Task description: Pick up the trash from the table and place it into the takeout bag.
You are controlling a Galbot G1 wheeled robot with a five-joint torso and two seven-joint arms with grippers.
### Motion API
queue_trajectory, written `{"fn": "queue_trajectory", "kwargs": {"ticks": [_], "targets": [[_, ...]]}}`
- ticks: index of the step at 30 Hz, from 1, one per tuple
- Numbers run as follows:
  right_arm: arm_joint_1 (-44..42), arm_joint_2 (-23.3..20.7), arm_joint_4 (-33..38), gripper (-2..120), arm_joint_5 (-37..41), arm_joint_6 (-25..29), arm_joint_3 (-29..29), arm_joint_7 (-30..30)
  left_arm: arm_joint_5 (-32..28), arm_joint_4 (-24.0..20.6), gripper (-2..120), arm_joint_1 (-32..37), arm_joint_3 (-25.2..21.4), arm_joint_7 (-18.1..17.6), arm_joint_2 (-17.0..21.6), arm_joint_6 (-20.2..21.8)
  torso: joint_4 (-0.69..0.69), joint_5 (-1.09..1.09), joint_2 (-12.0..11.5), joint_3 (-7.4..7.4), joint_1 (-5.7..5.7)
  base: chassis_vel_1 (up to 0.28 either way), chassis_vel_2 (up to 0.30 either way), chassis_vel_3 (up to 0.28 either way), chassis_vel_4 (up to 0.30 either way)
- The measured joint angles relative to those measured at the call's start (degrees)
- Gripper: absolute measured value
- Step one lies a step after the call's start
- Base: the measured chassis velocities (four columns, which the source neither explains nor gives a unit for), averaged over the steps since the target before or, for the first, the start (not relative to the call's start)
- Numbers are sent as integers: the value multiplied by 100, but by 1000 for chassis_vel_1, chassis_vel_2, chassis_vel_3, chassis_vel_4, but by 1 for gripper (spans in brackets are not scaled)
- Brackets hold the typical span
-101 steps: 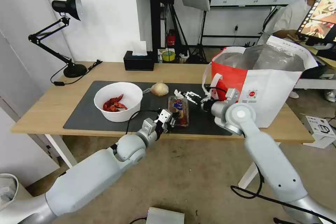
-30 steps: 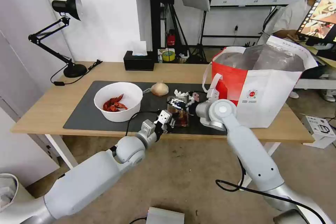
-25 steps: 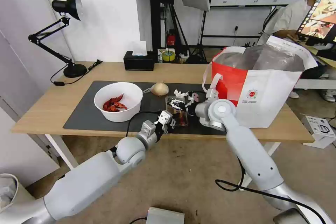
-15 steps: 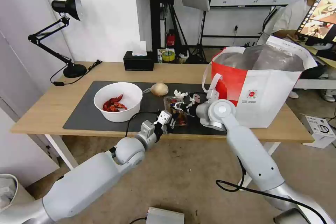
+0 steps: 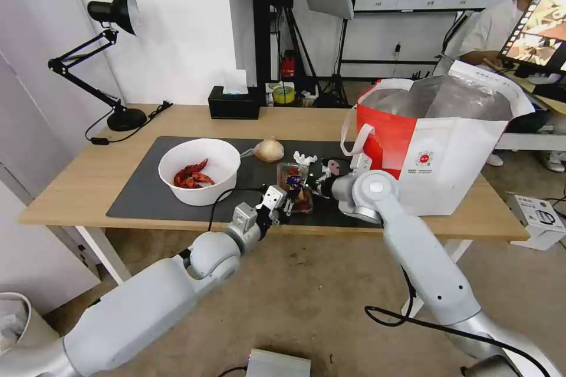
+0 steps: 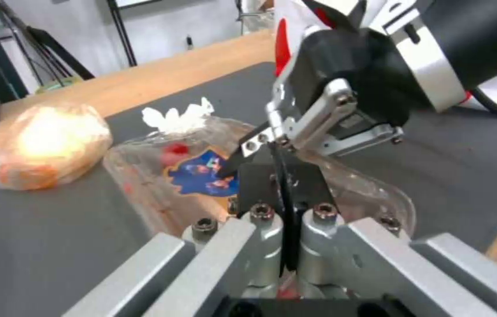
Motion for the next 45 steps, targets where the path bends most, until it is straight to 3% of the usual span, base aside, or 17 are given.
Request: {"fn": "queue_trajectory", "kwargs": {"ticks": [7, 17, 26, 30, 33, 45], "targets": [[-61, -14, 41, 0, -3, 0, 65, -11, -14, -202, 0, 268, -259, 0, 153, -44, 1, 0, 0, 0, 0, 0, 0, 0, 0], [-200, -147, 328, 0, -158, 99, 219, -416, 46, -752, 0, 1362, -1214, 7, 537, -177, -1, 0, 0, 2, 1, 0, 0, 0, 0], [-207, -229, 509, 0, -246, 169, 277, -682, 185, -970, 0, 1958, -1721, 30, 600, -226, -1, -1, -1, 2, 1, 0, 0, 0, 0], [-154, -365, 853, 0, -261, 252, 393, -901, 264, -1264, 1, 2385, -2142, -5, 641, -231, -1, 0, -1, 1, 1, 0, 0, 0, 0], [-43, -564, 1339, 0, -103, 345, 589, -946, 355, -1570, 17, 2856, -2514, -149, 657, -222, -1, 0, 0, 1, 0, 0, 0, 0, 0], [480, -1001, 2063, 0, 482, 691, 1426, -845, 369, -1870, 57, 3232, -2790, -441, 686, -246, -1, 0, 0, 1, 0, 0, 0, 0, 0]]}}
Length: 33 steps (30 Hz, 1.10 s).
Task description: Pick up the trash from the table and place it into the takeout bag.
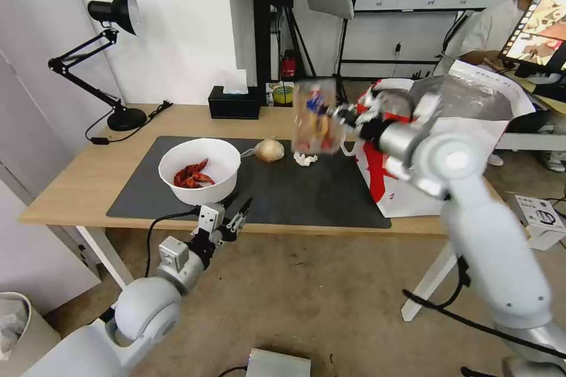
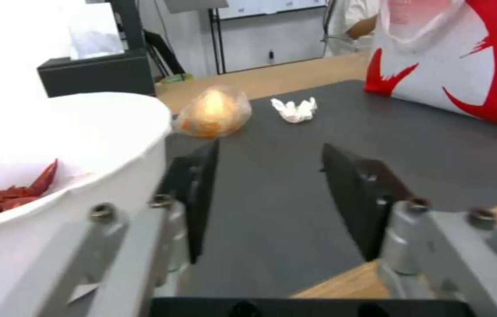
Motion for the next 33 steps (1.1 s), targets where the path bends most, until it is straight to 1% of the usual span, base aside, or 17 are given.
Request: {"fn": "queue_trajectory", "kwargs": {"ticks": [1, 4, 5, 7, 9, 10, 12, 13, 16, 18, 20, 22, 23, 24, 26, 28, 33], "targets": [[0, 0, 0, 0, 0, 0, 0, 0, 0, 0, 57, 0, 0, 0, 0, 0, 0, 0, 0, 0, 0, 0, 0, 0, 0], [229, -280, 5, 0, 156, 53, 292, 66, -6, -3, 71, -5, -2, -61, 4, -3, 0, 0, 0, 0, 0, 0, 0, 0, 0], [229, -280, 5, 0, 156, 53, 292, 66, -6, -3, 71, -5, -2, -61, 4, -3, 0, 0, 0, 0, 0, 0, 0, 0, 0], [314, -656, -112, 0, 252, 168, 595, 41, -7, -28, 84, 17, -3, -87, -3, -3, 0, 1, 0, 0, 1, 0, 0, 0, 0], [316, -749, -141, 0, 270, 196, 653, 27, -5, -49, 84, 47, -4, -86, -13, -3, 0, 2, 0, 0, 1, 0, 0, 0, 0], [311, -1013, -238, 0, 292, 256, 787, -31, 11, -87, 92, 123, -7, -86, -48, -3, 0, 2, 0, 0, 1, 0, 0, 0, 0], [268, -1320, -435, 0, 251, 307, 971, -139, 37, -103, 99, 170, -4, -87, -97, -3, -1, 2, 1, 0, 0, 0, 0, 0, 0], [268, -1320, -435, 0, 251, 307, 971, -139, 37, -103, 99, 170, -4, -87, -97, -3, -1, 2, 1, 0, 0, 0, 0, 0, 0], [135, -1597, -704, 0, -119, 369, 1159, -364, 55, -121, 100, 174, 31, -87, -147, -3, -1, 1, 0, 0, 1, 0, 0, 0, 0], [124, -1611, -721, 0, -153, 372, 1168, -388, 56, -121, 100, 174, 33, -87, -150, -3, -1, 2, 0, 0, 1, 0, 0, 0, 0], [-17, -1728, -935, 0, -478, 439, 1249, -714, 71, -125, 100, 148, 66, -86, -170, -3, -2, 3, 0, 0, 0, 0, 0, 0, 0], [-59, -1743, -984, 0, -577, 470, 1265, -824, 73, -125, 100, 128, 77, -86, -171, -3, -2, 1, 0, 0, 1, 0, 0, 0, 0], [-145, -1748, -1088, 0, -908, 502, 1260, -1023, 74, -125, 100, 97, 92, -85, -172, -2, -1, 0, 0, 0, 1, 0, 0, 0, 0], [-145, -1748, -1088, 0, -908, 502, 1260, -1023, 74, -125, 100, 97, 92, -85, -172, -2, -1, 0, 0, 0, 1, 0, 0, 0, 0], [-231, -1737, -1191, 0, -1299, 523, 1211, -1207, 74, -130, 100, 85, 96, -85, -172, 0, 0, 0, 0, 0, 1, 0, 0, 0, 0], [-406, -1684, -1373, 0, -1875, 600, 1149, -1529, 123, -122, 100, 84, 96, -135, -172, 0, 0, 1, 0, 0, 1, 0, 0, 0, 0], [-560, -1598, -1474, 0, -2001, 637, 1131, -1668, 165, -70, 100, 82, 81, -176, -171, 1, -1, 0, 0, 1, 1, 0, 0, 0, 0]]}}
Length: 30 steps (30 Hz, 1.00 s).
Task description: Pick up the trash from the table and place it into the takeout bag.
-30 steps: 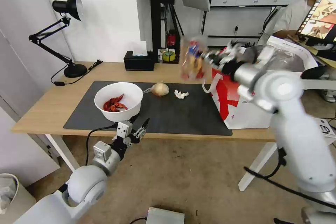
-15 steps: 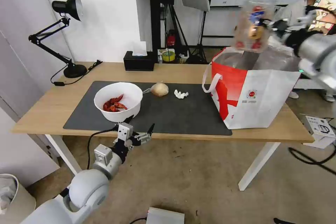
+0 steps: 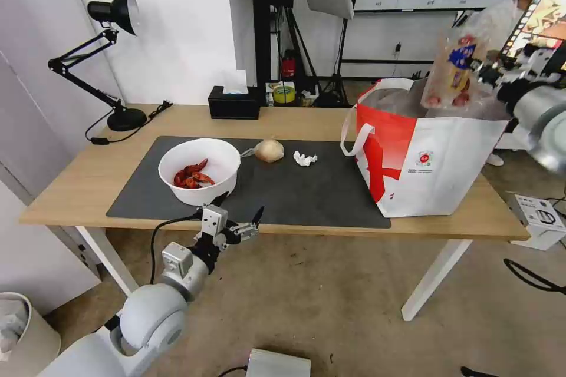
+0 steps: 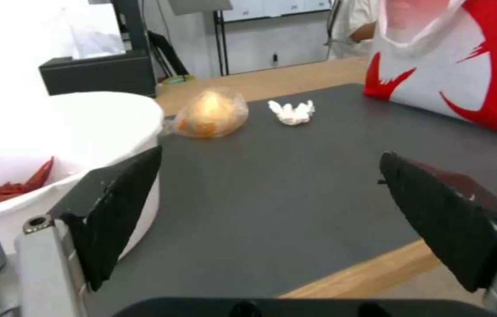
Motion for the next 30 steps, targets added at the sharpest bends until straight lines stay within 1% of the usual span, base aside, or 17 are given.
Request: {"fn": "queue_trajectory", "kwargs": {"ticks": [4, 6, 12, 15, 18, 26, 30], "targets": [[-71, 112, -36, 0, 155, -1, 0, 39, 14, 3, 100, -5, -2, -18, 1, 0, 1, 0, 0, 0, 0, 0, 0, 0, 0], [-78, 162, 4, 0, 394, -22, 27, 141, 45, 14, 100, -15, 19, -31, -16, 0, 1, -2, 0, 0, 0, 0, 0, 0, 0], [-201, 158, 71, 0, 495, -34, 106, 197, 73, 23, 100, -6, 47, -33, -49, 0, 1, -1, 0, 0, 0, 0, 0, 0, 0], [-349, 143, 157, 0, 674, -58, 209, 288, 86, 24, 100, -3, 66, -32, -51, 0, 0, -1, 0, 0, 0, 0, 0, 0, 0], [-538, 164, 272, 0, 978, -97, 345, 501, 89, 22, 100, -31, 94, -32, -41, 2, 0, -1, 0, 0, 0, 0, 0, 0, 0], [-751, 192, 375, 0, 1193, -165, 489, 652, 97, 2, 100, -44, 119, -32, -26, 13, 0, 0, 0, 0, 0, 0, 0, 0, 0], [-773, 168, 445, 0, 1352, -248, 525, 822, 159, 1, 100, 18, 119, -31, -42, 14, 1, -1, 0, 0, 0, 0, 0, 0, 0]]}}
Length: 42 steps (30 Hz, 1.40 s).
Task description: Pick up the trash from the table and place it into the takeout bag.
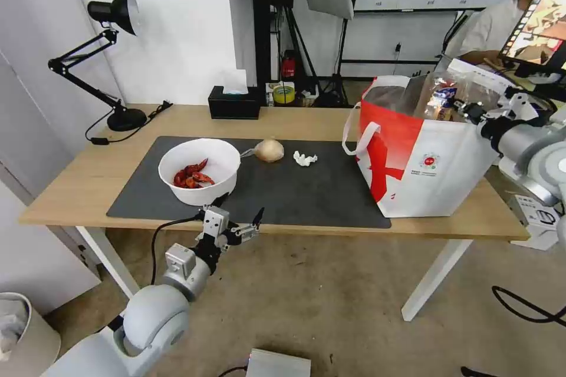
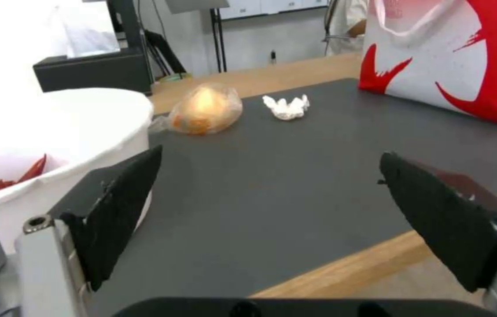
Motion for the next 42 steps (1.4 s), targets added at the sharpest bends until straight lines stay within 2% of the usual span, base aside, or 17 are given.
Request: {"fn": "queue_trajectory", "kwargs": {"ticks": [4, 10, 12, 13, 18, 19, 22, 23, 24, 27, 30, 32, 35, 36, 39, 40, 42], "targets": [[17, -12, 18, 0, 144, -168, 5, 229, 29, 0, 100, 29, 0, 2, -27, 1, 0, 0, 0, 0, 0, 0, 0, 0, 0], [76, -31, 18, 22, 375, -312, 11, 522, 36, 1, 100, 26, 1, 2, -31, 0, 0, 0, 0, 0, 0, 0, 0, 0, 0], [120, -48, 17, 33, 398, -344, 11, 572, 47, 0, 100, 28, 0, 2, -30, 1, 0, 0, 0, 0, 0, 0, 0, 0, 0], [120, -48, 17, 33, 398, -344, 11, 572, 47, 0, 100, 28, 0, 2, -30, 1, 0, 0, 0, 0, 0, 0, 0, 0, 0], [198, -70, 16, 50, 430, -355, 5, 537, 59, -9, 100, 49, 0, 2, -31, 0, 0, 0, 0, 0, 0, 0, 0, 0, 0], [215, -93, 40, 58, 436, -326, 4, 359, 59, -27, 100, 53, -14, 2, -31, 1, 0, 0, 0, 0, 0, 0, 0, 0, 0], [225, -122, 86, 65, 415, -207, 3, 134, 58, -33, 100, 53, -27, 1, -24, -10, 0, 1, 0, 0, 0, 0, 0, 0, 0], [260, -187, 205, 73, 385, -35, 1, -211, 45, -34, 100, 50, -41, 1, -12, -78, 0, 1, 0, 0, 0, 0, 0, 0, 0], [260, -187, 205, 73, 385, -35, 1, -211, 45, -34, 100, 50, -41, 1, -12, -78, 0, 1, 0, 0, 0, 0, 0, 0, 0], [364, -359, 455, 89, 180, 194, -82, -675, 24, -33, 100, 50, -57, 1, 2, -171, 0, -1, 0, 0, 0, 0, 0, 0, 0], [389, -493, 669, 97, -11, 249, -145, -925, 10, -36, 100, 50, -81, 2, 15, -200, 0, -1, 0, 0, 0, 0, 0, 0, 0], [361, -600, 832, 99, -207, 261, -182, -1118, -19, -38, 100, 48, -109, 6, 36, -238, 1, -1, 0, 0, 0, 0, 0, 0, 0], [-111, -938, 1357, 100, -1109, 292, -199, -1672, -75, -39, 100, 42, -221, 16, 121, -288, 1, -1, 0, 0, 0, 0, 0, 0, 0], [-111, -938, 1357, 100, -1109, 292, -199, -1672, -75, -39, 100, 42, -221, 16, 121, -288, 1, -1, 0, 0, 0, 0, 0, 0, 0], [-1083, -1245, 2020, 100, -2124, 470, 78, -2239, -24, -34, 100, 104, -381, 24, 200, -299, -1, 0, 0, 0, 0, 0, 0, 0, 0], [-1083, -1245, 2020, 100, -2124, 470, 78, -2239, -24, -34, 100, 104, -381, 24, 200, -299, -1, 0, 0, 0, 0, 0, 0, 0, 0], [-1818, -1366, 2395, 100, -2618, 670, 278, -2603, 17, -58, 100, 275, -536, 33, 245, -301, -2, 0, 0, 0, -1, 0, 0, 0, 0]]}}
